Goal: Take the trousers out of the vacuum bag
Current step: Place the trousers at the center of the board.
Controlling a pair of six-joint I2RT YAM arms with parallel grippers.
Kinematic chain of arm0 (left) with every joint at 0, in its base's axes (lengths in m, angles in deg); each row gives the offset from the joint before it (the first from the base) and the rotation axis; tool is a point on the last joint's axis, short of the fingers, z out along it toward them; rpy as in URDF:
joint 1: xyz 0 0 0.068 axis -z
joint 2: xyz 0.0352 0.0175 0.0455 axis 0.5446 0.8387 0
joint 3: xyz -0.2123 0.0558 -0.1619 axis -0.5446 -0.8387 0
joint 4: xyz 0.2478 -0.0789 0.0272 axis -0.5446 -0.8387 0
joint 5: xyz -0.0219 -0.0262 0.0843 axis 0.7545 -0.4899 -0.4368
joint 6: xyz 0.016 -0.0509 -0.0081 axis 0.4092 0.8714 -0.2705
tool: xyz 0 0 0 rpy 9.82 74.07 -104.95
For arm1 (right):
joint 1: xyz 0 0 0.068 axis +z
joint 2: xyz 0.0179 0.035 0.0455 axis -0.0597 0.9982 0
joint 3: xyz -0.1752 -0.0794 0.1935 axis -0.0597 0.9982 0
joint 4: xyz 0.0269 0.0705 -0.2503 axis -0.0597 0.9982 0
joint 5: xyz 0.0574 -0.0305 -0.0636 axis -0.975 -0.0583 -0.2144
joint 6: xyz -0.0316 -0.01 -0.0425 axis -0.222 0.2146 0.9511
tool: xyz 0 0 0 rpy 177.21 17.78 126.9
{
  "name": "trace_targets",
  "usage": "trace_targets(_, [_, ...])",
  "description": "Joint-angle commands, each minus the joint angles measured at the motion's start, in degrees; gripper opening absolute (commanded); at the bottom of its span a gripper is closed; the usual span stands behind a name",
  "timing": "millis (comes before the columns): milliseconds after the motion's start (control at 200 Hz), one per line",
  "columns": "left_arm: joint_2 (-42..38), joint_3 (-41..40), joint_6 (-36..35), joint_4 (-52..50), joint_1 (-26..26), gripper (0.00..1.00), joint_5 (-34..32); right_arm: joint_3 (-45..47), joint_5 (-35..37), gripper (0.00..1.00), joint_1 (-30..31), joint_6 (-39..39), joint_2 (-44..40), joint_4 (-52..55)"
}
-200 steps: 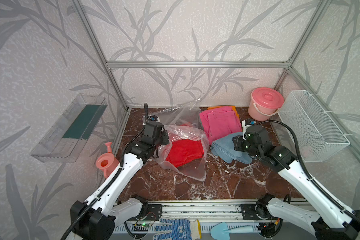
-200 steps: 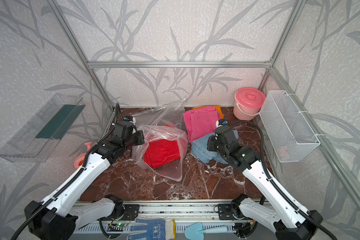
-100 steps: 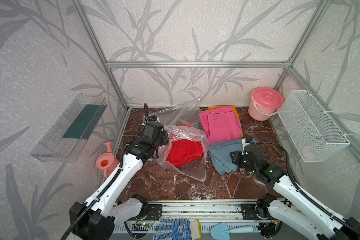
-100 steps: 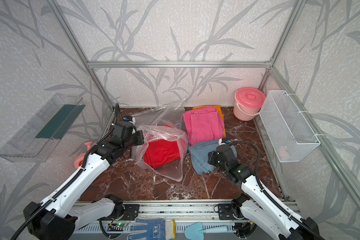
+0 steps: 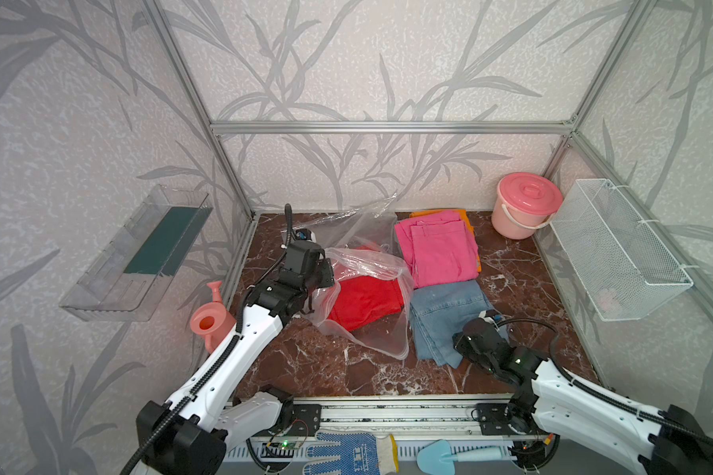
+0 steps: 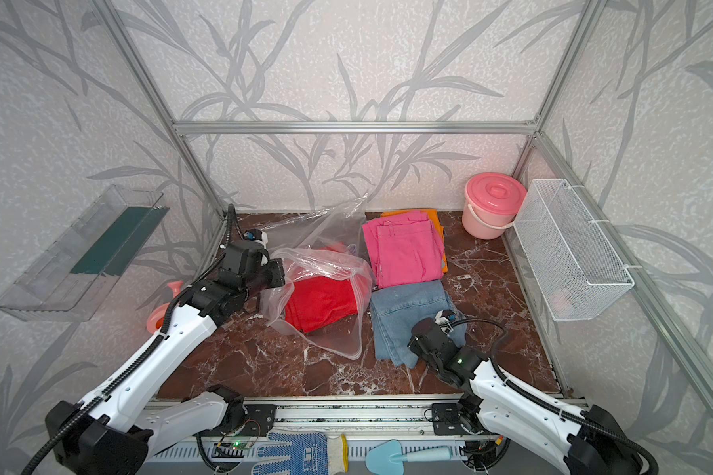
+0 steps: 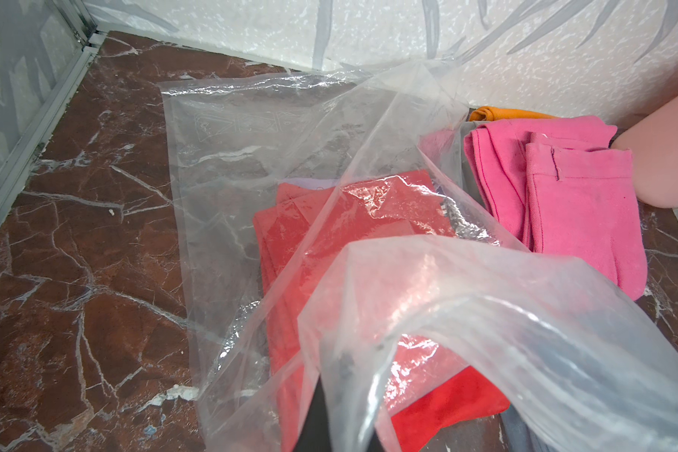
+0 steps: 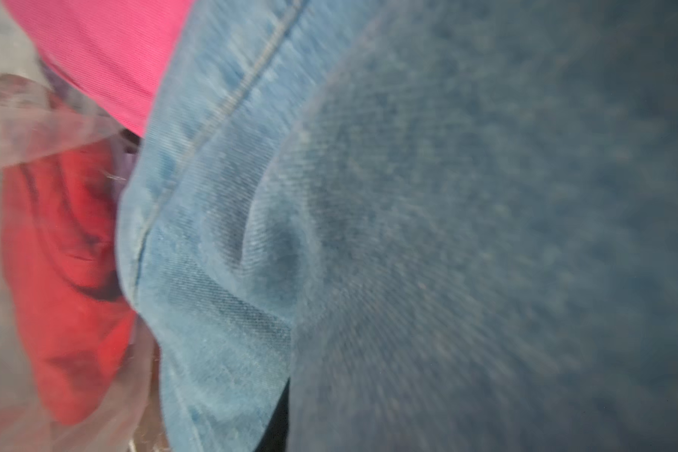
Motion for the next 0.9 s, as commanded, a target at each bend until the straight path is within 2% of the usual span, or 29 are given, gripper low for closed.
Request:
trace_targets(0, [-1.0,0.2,-1.1,-1.6,-0.2,0.00,-0.9,1.9,-3.3,0.02,0.6,-3.0,5.3,-4.0])
trace_targets(220, [-1.2,0.1,-1.2,-1.7,-0.1,0.00,-1.2,-0.5,-0.8,0.02,0.5,-0.4,13.9,-9.7])
trace_targets(340, [-1.4,0.1,-1.3,-1.8,-0.2,0.00,-1.2,-1.6,-2.9,0.05,-1.6,1.9,16.7,-11.2])
trace_targets(375, [-1.4,0.1,-1.2,-1.8,-0.1,0.00,-1.2,-2.0,-4.1,0.14,-2.2,2.6,16.8,-11.2])
trace_targets(475, [-1.5,0.0,-1.4,-2.0,-0.2,0.00,-1.4,-4.1,-6.8,0.52,-2.7,5.5,14.3,-6.7])
trace_targets(585, [-1.5,0.0,-1.5,-1.9,-0.1,0.00,-1.2,-8.2,-5.9,0.74,-2.7,9.4,8.6,5.3])
trace_targets(755, [-1.4,0.1,-1.4,-1.9,-0.2,0.00,-0.7,-11.4,-3.3,0.89,-3.4,11.3,-1.7,19.6])
trace_targets(895, [-1.5,0.0,-1.4,-2.0,-0.3,0.00,-0.9,-17.1,-2.6,0.93,-3.5,14.9,-6.3,30.8])
